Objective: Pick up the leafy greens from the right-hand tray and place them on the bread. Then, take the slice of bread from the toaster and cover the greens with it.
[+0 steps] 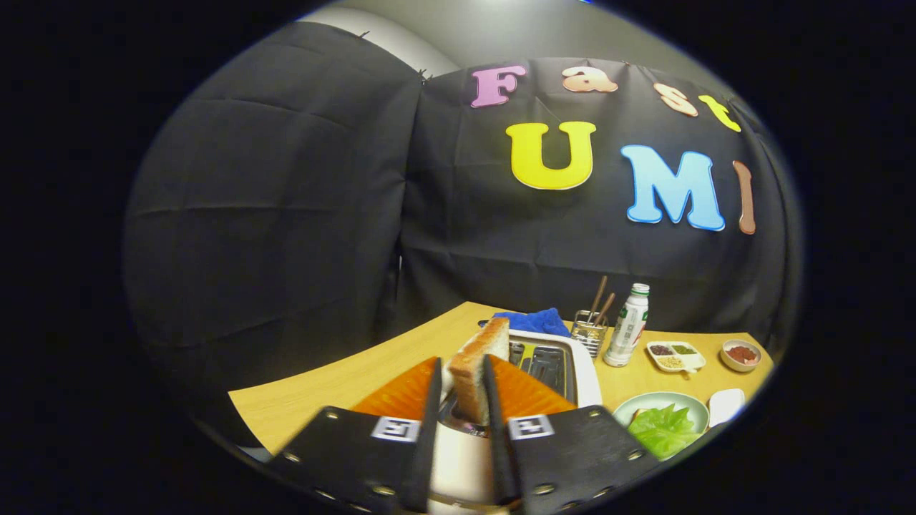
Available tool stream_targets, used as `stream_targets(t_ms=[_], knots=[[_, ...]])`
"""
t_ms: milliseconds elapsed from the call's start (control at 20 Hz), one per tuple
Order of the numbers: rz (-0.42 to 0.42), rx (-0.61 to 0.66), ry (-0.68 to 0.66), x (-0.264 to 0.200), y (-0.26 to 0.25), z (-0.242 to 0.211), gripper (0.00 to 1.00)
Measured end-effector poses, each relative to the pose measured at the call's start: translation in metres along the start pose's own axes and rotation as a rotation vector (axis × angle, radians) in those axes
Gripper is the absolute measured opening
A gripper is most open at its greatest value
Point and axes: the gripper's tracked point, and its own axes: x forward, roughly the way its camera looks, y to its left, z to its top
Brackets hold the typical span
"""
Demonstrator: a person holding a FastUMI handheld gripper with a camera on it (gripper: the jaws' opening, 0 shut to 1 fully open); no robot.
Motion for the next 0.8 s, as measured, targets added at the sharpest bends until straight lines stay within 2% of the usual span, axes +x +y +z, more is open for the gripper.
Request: stream_targets(t_ms=[50, 150, 200, 300, 550, 800], knots=[[0.018, 0.016, 0.003, 0.000, 0.005, 0.002, 0.15], [0.005, 0.055, 0.013, 0.002, 0.005, -0.003, 0.15], [-0.011, 0.078, 0.009, -0.006, -0.003, 0.001, 0.03], [-0.011, 0.080, 0.022, 0.005, -0.002, 0.003, 0.02], [0.009, 0.104, -0.049, -0.004, -0.007, 0.035, 0.02], [0.026, 0.138, -0.060, -0.009, -0.019, 0.053, 0.02]])
